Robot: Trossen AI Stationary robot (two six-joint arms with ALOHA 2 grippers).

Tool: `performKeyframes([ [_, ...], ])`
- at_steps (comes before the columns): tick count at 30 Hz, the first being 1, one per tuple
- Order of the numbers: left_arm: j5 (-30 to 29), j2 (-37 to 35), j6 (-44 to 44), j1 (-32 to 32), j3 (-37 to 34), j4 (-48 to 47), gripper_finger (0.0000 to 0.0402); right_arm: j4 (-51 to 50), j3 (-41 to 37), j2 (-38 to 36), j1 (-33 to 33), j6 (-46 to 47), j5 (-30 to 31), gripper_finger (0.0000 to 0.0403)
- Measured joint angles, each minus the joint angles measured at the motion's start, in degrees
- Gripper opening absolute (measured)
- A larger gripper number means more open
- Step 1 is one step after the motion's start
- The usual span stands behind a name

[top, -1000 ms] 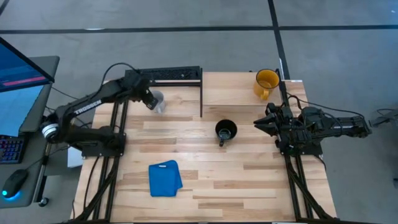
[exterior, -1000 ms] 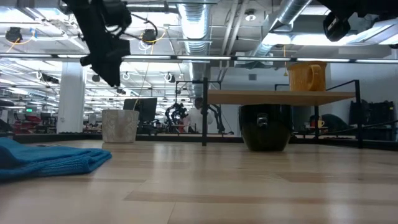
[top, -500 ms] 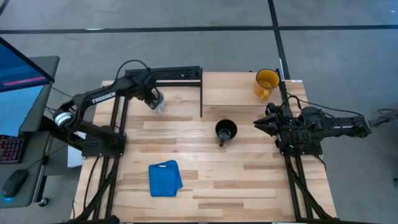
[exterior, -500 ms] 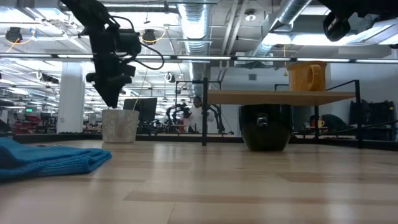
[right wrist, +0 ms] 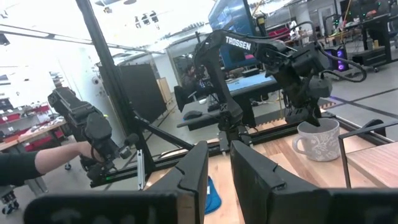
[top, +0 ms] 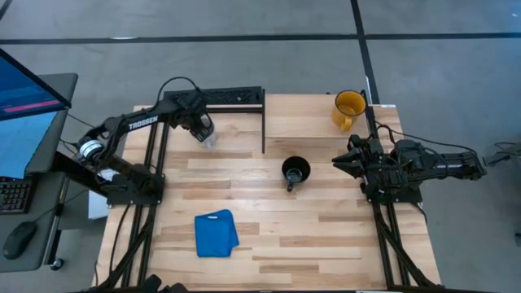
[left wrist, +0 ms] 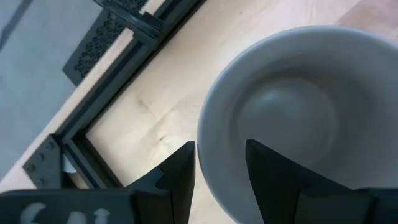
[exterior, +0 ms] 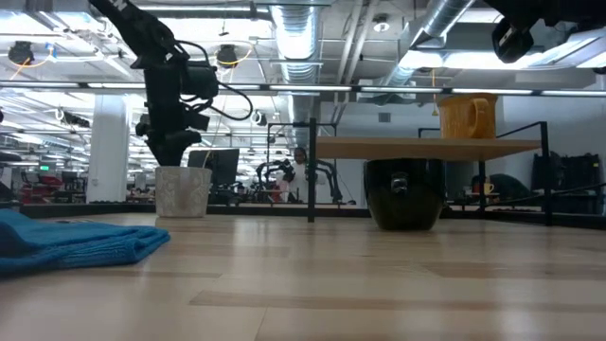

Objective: Stack small to large cups/mugs on shelf
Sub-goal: Put the gray mug on the shelf

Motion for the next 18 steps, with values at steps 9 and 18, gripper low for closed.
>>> performKeyframes([
  [9,5.8,0.1,-1.6,0.7,0.0,-1.1,0.0135,0.0,0.0,0.0,0.0,0.0,0.0,0.0093],
  [18,13.6,0.1,-12.0,0.2,0.0,-5.3,0.0135,0.2,0.0,0.0,0.0,0.0,0.0,0.0093],
])
